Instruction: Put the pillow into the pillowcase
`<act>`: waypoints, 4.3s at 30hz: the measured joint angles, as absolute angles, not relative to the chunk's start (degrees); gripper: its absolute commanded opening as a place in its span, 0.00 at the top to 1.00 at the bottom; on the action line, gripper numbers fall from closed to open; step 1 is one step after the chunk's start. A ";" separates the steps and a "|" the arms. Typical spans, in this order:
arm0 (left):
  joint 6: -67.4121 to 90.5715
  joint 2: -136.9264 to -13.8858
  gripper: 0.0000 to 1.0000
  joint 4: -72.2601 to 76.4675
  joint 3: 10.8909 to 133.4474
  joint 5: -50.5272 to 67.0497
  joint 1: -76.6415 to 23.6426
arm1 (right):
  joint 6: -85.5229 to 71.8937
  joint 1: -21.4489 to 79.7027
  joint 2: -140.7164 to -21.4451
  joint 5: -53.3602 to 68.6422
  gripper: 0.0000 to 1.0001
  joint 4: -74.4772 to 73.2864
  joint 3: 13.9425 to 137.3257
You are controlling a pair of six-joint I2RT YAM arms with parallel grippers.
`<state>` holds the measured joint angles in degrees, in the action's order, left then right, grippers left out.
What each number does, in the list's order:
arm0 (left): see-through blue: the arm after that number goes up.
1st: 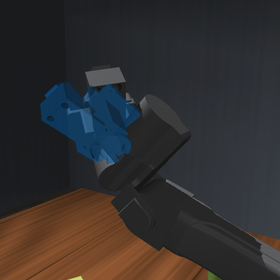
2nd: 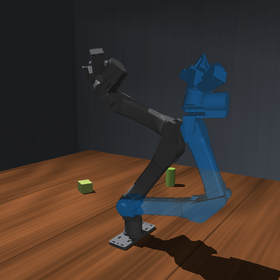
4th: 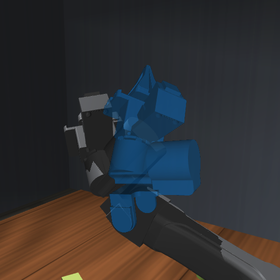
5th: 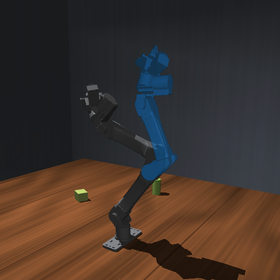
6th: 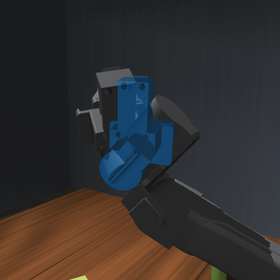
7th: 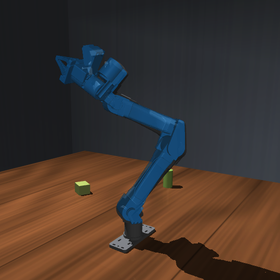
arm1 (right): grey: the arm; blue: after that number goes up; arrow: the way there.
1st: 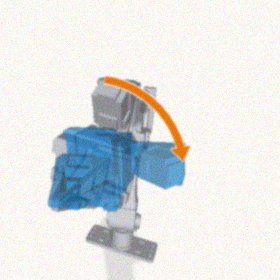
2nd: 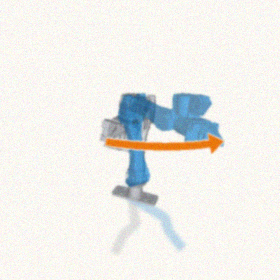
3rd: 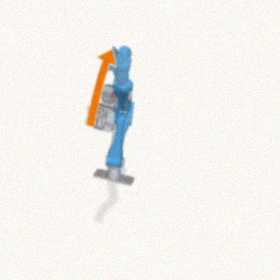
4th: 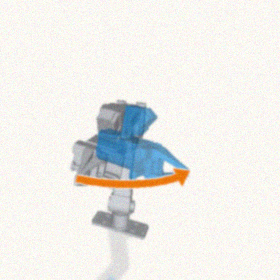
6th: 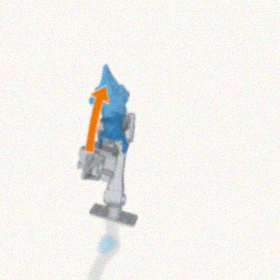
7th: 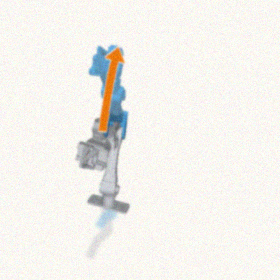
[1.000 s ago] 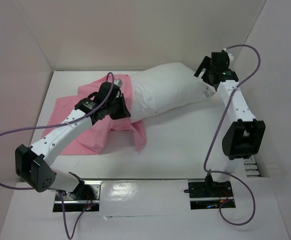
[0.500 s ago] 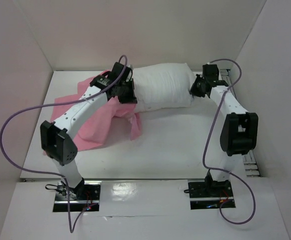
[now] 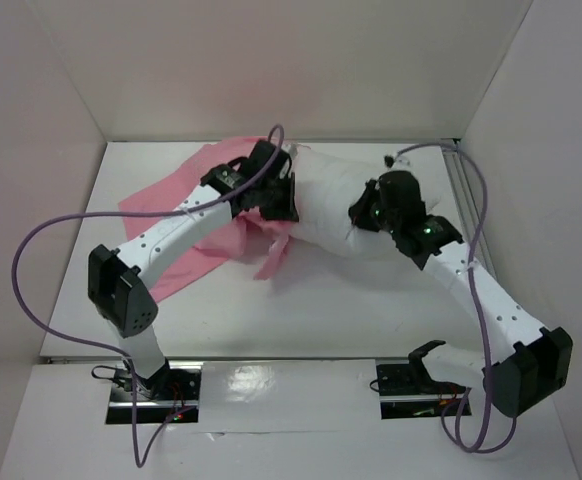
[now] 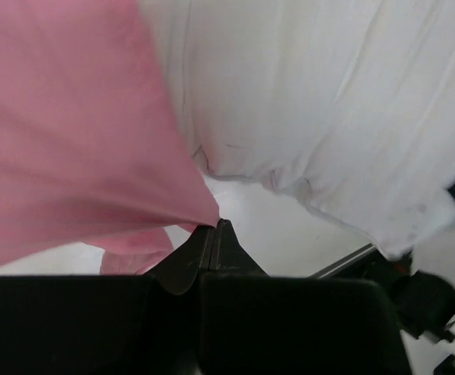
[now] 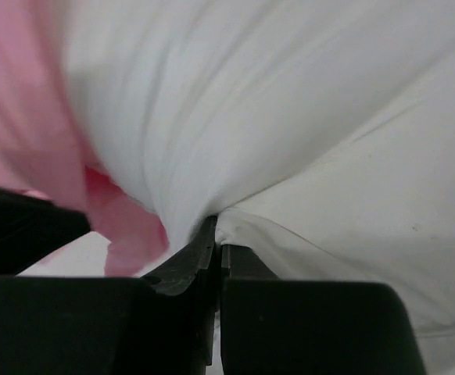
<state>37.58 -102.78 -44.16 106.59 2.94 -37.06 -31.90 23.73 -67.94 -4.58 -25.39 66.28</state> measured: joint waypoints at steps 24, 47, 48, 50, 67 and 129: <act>38.96 -91.94 0.26 -58.15 109.56 -20.95 -37.36 | -32.40 30.79 -63.75 -7.88 0.00 -38.57 62.89; 39.07 -110.61 0.97 -67.33 112.92 -41.04 -23.64 | -30.74 6.94 -80.97 18.39 0.00 -24.05 58.17; 38.70 -110.61 1.00 -67.24 112.95 -40.38 -23.24 | -31.09 6.87 -81.19 20.01 0.07 -21.56 56.82; 37.60 -110.61 1.00 -67.22 113.23 -38.39 -22.96 | -32.32 7.07 -81.87 22.96 0.33 -16.97 54.85; 31.20 -109.01 1.00 -54.39 133.05 7.29 -41.06 | -36.23 12.49 -75.46 17.06 1.00 -7.94 71.20; 46.19 -99.33 0.15 -23.20 70.43 18.11 -17.43 | -21.98 48.82 -94.39 -32.05 0.00 -47.29 92.79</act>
